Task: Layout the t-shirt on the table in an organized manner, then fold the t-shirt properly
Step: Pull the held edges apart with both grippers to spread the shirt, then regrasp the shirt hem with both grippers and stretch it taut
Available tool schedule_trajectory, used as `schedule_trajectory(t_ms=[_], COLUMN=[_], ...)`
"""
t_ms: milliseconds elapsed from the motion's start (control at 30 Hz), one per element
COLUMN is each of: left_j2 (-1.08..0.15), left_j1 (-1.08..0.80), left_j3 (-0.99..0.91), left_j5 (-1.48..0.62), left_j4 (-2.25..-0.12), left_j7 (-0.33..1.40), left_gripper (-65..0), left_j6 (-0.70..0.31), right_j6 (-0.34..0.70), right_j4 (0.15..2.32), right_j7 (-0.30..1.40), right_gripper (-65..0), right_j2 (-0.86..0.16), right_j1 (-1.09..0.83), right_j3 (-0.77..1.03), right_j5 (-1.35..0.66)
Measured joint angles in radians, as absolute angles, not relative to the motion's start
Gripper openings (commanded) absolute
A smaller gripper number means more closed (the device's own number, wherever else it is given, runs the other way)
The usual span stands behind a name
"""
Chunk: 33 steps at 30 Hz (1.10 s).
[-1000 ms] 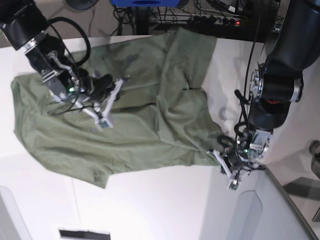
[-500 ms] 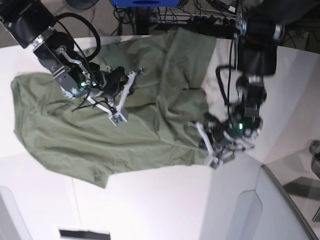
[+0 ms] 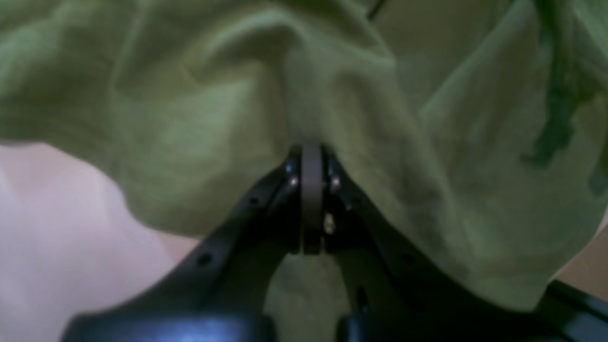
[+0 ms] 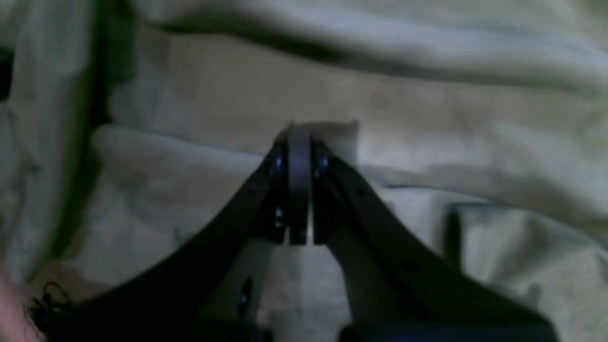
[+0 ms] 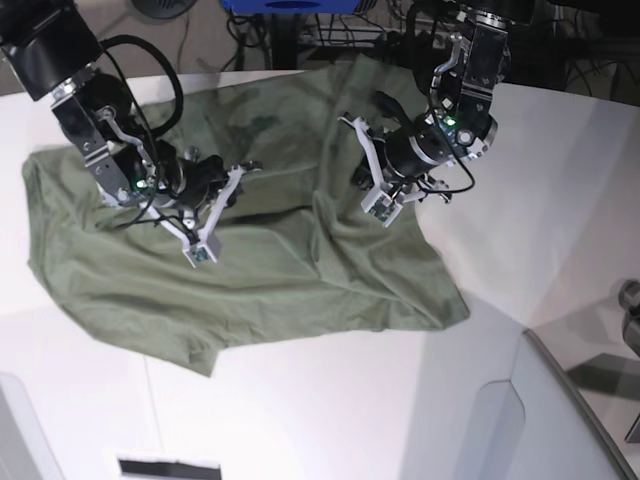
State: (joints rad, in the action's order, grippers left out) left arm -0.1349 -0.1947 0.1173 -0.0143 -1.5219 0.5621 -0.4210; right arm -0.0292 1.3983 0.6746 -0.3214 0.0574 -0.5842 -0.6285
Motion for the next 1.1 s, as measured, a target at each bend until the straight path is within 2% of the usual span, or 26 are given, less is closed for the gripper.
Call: schedule_trajectory(t_ms=[367,467,767,1000,1100], left_j2=[-0.141,-0.159,-0.27,-0.234,-0.177], left_j1=[-0.182,-0.224,-0.339,-0.254,-0.186], left_j3=[0.113,0.094,-0.197,-0.237,-0.203], left_j5=[-0.001,0.084,0.169,0.165,0.175], left_j4=[-1.371,-1.417,-1.542,-1.631,-1.624], left_j7=[0.467,0.458,0.557,0.556,0.564], left_gripper=[-65.0,-65.0,-65.0,-65.0,-65.0], left_j6=[-0.424,-0.425,-0.419,-0.419,-0.423], right_j6=[-0.029,-0.029,-0.029,-0.027,-0.014], right_j4=[1.398,1.398,1.398,1.388,1.267], right_j7=[0.673,0.673,0.674,0.673,0.67], right_gripper=[-63.5,-63.5,-63.5,-63.5,-63.5], right_j2=[-0.318,-0.318,-0.321,-0.321,-0.298], right_j1=[0.057,0.057,0.077,0.16,0.234], right_j3=[-0.587,-0.587,-0.586,-0.586,-0.539], right_j5=[-0.632,-0.632,-0.632,-0.634,-0.652])
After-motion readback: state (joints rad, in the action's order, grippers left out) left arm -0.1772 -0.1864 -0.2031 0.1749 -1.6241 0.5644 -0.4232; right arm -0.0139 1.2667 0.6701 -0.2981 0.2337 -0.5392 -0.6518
